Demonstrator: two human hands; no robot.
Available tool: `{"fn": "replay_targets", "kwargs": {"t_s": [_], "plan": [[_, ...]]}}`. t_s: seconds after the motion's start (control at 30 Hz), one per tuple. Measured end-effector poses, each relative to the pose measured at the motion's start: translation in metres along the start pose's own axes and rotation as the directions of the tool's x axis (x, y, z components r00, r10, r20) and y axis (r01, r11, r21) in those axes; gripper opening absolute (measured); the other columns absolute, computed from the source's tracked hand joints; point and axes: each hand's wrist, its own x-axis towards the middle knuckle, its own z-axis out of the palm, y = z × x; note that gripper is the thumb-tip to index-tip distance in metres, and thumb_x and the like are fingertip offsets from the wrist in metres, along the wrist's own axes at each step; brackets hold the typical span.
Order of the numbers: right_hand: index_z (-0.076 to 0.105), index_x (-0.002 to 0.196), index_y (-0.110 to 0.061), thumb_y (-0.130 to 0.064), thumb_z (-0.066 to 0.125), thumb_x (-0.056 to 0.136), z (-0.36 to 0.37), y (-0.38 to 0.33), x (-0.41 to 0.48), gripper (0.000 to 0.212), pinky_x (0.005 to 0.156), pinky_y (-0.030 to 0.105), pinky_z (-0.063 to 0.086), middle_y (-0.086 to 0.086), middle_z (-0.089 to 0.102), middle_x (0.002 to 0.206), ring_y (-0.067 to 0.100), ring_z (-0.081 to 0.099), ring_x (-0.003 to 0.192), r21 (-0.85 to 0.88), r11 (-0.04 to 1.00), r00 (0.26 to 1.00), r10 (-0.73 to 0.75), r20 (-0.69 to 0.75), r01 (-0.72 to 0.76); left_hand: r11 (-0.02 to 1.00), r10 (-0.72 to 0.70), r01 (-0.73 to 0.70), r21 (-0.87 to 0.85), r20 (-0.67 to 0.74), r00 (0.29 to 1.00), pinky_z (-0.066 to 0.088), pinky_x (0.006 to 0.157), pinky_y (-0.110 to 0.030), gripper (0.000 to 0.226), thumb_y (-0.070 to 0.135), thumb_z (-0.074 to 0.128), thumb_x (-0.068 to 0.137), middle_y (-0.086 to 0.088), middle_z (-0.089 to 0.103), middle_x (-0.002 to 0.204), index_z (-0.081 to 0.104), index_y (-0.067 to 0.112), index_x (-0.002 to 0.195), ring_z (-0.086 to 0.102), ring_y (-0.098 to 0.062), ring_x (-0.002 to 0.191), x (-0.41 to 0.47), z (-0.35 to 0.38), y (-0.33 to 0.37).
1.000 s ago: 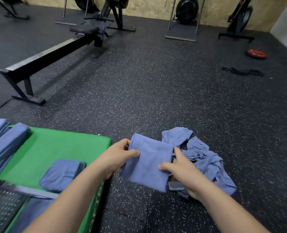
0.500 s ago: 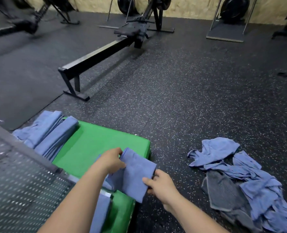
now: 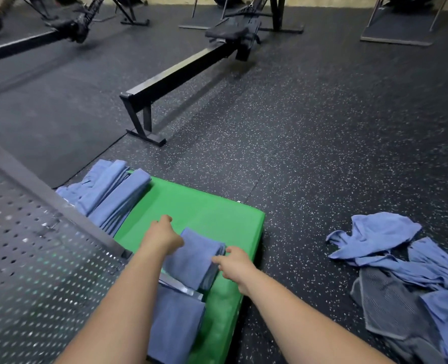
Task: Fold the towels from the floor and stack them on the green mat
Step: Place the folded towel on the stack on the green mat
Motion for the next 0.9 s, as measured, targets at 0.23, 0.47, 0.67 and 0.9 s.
{"fn": "replay_targets", "kwargs": {"t_s": [0.23,0.47,0.67,0.9], "plan": [[0.071,0.106,-0.027,-0.030,0.074,0.091,-0.062,0.034,-0.009,0.015,0.103,0.048,0.059,0.000,0.075,0.112,0.023,0.071,0.111,-0.145,0.989,0.999,0.005,-0.033,-0.010,0.979,0.173,-0.161,-0.128,0.090,0.981,0.056,0.089,-0.036,0.043,0.027,0.084,0.091,-0.004,0.072,0.118,0.065,0.018,0.129,0.070,-0.025,0.102,-0.020,0.012,0.041],[0.074,0.101,-0.025,-0.031,0.072,0.095,-0.178,0.092,-0.037,0.009,0.093,0.045,0.059,0.000,0.078,0.102,0.019,0.071,0.091,-0.344,0.938,0.998,0.026,-0.057,-0.044,0.893,0.418,-0.374,-0.248,0.157,0.895,0.050,0.068,-0.027,0.022,0.025,0.082,0.092,0.006,0.077,0.101,0.070,0.022,0.110,0.071,-0.021,0.087,-0.077,0.057,0.129],[0.072,0.100,-0.024,-0.031,0.070,0.100,-0.294,0.140,-0.069,0.007,0.085,0.042,0.061,0.002,0.079,0.098,0.024,0.076,0.094,-0.409,0.901,0.984,0.090,-0.153,-0.146,0.833,0.540,-0.459,-0.309,0.274,0.795,0.053,0.081,-0.027,0.017,0.026,0.083,0.093,0.005,0.079,0.100,0.072,0.027,0.106,0.072,-0.015,0.094,-0.125,0.105,0.191],[0.072,0.089,-0.015,-0.022,0.070,0.093,-0.406,0.218,-0.102,0.008,0.074,0.032,0.051,-0.004,0.072,0.080,0.018,0.067,0.080,-0.441,0.848,0.926,0.141,-0.350,-0.295,0.795,0.603,-0.561,-0.230,0.397,0.692,0.058,0.080,-0.032,0.015,0.035,0.082,0.092,0.012,0.077,0.095,0.071,0.033,0.101,0.072,-0.012,0.088,-0.177,0.165,0.262]]}}
